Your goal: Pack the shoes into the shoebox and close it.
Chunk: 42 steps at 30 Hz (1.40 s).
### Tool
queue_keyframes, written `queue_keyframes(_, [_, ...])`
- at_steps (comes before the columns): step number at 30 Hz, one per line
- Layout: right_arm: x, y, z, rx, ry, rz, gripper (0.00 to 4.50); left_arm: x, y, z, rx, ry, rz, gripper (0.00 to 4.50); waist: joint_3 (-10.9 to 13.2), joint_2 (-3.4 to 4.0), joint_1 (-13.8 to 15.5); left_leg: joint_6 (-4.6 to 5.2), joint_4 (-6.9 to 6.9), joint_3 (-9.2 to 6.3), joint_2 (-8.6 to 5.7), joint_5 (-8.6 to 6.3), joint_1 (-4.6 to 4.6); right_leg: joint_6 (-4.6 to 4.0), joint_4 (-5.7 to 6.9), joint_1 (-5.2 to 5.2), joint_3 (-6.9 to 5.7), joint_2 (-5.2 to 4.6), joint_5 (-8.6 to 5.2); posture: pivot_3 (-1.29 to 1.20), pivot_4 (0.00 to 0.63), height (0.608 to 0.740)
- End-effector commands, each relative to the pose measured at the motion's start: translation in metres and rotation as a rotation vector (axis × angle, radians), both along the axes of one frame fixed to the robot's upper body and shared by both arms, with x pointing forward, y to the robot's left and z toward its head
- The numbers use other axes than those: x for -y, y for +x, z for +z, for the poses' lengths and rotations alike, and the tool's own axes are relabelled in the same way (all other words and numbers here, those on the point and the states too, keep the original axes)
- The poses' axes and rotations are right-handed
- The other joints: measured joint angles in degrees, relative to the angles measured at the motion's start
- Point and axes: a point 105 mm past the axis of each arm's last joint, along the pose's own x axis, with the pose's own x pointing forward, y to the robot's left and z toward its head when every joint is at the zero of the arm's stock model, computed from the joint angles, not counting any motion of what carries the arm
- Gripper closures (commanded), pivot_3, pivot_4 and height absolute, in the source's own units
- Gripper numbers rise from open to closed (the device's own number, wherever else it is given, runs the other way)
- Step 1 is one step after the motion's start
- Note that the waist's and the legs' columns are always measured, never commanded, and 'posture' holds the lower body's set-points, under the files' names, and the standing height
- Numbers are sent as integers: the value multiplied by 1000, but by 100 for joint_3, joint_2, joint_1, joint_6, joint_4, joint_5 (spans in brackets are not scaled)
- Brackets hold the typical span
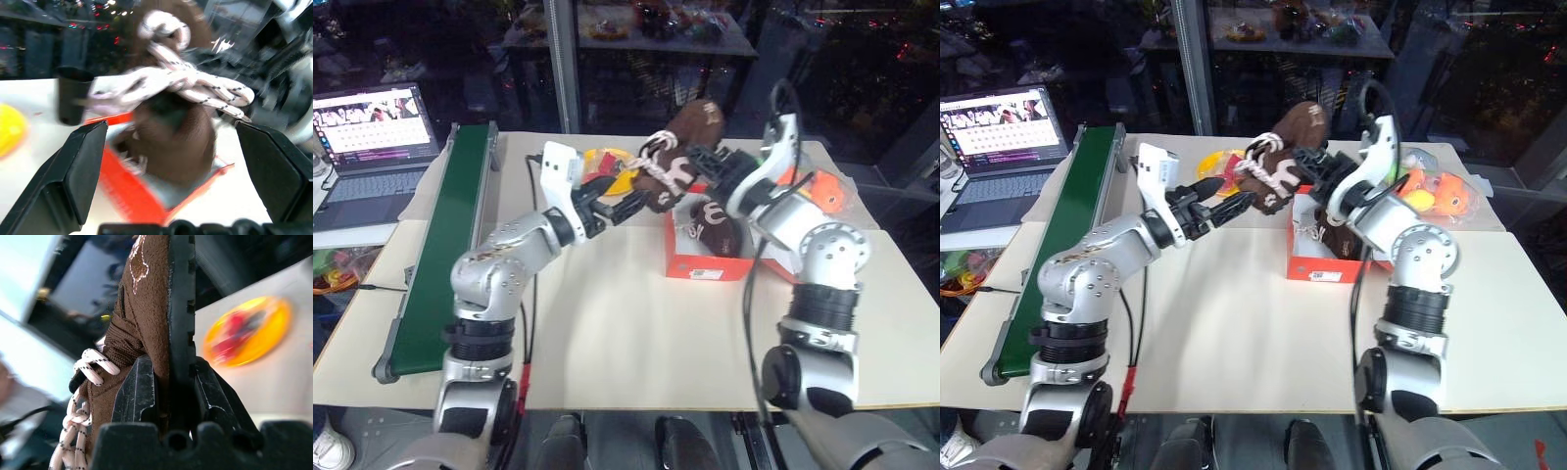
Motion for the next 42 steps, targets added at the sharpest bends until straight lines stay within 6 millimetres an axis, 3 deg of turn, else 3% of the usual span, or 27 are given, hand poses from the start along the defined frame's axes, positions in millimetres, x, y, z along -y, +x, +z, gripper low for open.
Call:
queue_keyframes(1, [6, 1, 4, 34, -214, 2, 4142, -6, -10, 5, 64, 103, -70, 0, 0, 0, -2, 0, -4, 1, 0, 0, 0, -1, 0, -4, 1, 0, -2, 0, 150, 736])
queue_keyframes(5, [24, 16, -35, -56, -500, -29, 4142, -13, -15, 3, 93, 230, -119, 0, 0, 0, -5, 0, -9, 2, 0, 0, -3, -5, 0, -11, 3, 0, -5, 0, 150, 736])
queue_keyframes(10, [39, 37, -69, -103, -672, -44, 4142, -10, -17, 0, 108, 265, -129, 0, 1, -1, 2, 0, 1, 5, -2, 0, -18, -4, -1, -21, 6, -2, -5, 0, 150, 736])
queue_keyframes(20, [51, 57, -83, -117, -781, -28, 4142, -15, -21, -4, 99, 246, -92, 0, 10, 6, 15, 0, 6, 4, -3, 0, -48, 2, 2, -48, 6, -1, -2, 0, 150, 736])
queue_keyframes(28, [50, 47, -118, -218, -967, 159, 4142, -13, -21, -9, 94, 231, -75, 0, 11, 8, 11, 0, 11, 4, -3, 0, -47, 3, 8, -44, 5, 0, -3, 0, 150, 736])
queue_keyframes(36, [62, 35, -118, -273, -1065, 293, 4142, -11, -22, -14, 86, 212, -65, 0, 11, 8, 39, -1, 20, 3, -3, 0, -46, 3, 15, -42, 3, -1, -2, 0, 150, 736])
queue_keyframes(42, [77, 8, -131, -354, -1179, 491, 4142, -9, -22, -17, 79, 202, -66, 0, 12, 9, 49, -1, 26, 3, -4, 0, -46, 4, 21, -42, 3, -2, -2, 0, 150, 736])
